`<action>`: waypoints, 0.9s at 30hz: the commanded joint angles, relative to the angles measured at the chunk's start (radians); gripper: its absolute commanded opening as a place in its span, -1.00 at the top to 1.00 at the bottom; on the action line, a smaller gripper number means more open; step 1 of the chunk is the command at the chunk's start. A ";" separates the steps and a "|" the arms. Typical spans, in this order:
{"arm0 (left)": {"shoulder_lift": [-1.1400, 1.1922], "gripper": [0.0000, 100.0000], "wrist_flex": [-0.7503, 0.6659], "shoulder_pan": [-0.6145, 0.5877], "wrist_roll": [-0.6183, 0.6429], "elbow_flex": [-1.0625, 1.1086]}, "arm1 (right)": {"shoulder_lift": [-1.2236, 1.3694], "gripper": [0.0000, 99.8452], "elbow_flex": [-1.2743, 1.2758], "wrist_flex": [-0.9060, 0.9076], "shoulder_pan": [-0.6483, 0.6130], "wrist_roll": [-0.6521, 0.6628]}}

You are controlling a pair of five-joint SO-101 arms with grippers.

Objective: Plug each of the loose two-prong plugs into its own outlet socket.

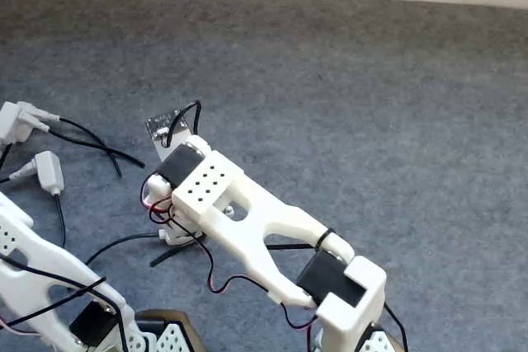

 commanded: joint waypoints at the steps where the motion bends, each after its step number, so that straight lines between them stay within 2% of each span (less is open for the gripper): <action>1: -0.021 0.30 0.006 -0.008 0.000 -0.048 | 0.082 0.99 -0.012 0.004 0.039 -0.002; 18: -0.021 0.30 0.009 -0.002 0.000 -0.045 | 0.291 0.99 -0.156 0.002 0.068 0.051; 24: -0.024 0.30 0.077 -0.001 0.000 -0.050 | 0.335 0.98 -0.225 0.004 0.070 0.123; 27: -0.027 0.30 0.129 0.015 -0.006 -0.050 | 0.332 0.80 -0.229 0.005 0.076 0.172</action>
